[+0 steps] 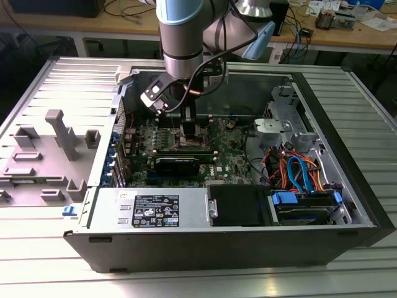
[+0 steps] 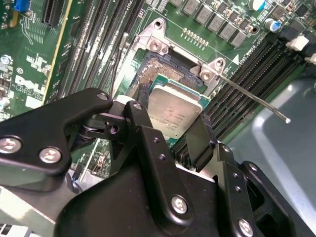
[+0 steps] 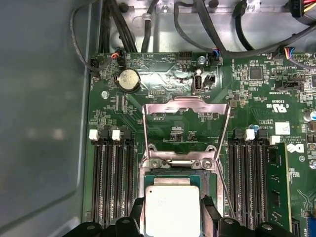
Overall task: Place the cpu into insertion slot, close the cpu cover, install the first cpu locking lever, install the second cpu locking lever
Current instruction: 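Place the cpu into insertion slot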
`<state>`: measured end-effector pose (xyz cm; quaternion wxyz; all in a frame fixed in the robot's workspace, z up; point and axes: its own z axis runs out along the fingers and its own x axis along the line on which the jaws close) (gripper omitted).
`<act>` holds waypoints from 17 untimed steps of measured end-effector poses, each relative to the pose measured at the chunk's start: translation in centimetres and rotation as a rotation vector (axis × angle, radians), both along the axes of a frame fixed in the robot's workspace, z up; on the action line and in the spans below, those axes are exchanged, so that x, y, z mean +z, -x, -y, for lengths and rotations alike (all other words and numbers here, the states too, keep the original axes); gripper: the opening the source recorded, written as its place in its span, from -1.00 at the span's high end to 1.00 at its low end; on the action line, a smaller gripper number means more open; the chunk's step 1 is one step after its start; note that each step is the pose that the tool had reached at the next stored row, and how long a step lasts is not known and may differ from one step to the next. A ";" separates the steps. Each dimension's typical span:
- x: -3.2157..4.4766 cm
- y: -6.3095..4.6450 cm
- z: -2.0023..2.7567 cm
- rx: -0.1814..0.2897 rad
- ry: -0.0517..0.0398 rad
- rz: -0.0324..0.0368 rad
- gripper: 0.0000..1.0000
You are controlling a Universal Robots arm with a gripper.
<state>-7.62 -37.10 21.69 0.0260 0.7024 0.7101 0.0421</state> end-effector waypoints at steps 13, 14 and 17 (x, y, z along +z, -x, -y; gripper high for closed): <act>-1.07 0.1 0.44 0.000 -0.0001 0.0000 -0.08; -1.14 0.1 0.44 0.000 -0.0002 0.0001 -0.08; -1.37 0.1 0.45 0.000 0.0000 -0.0001 -0.08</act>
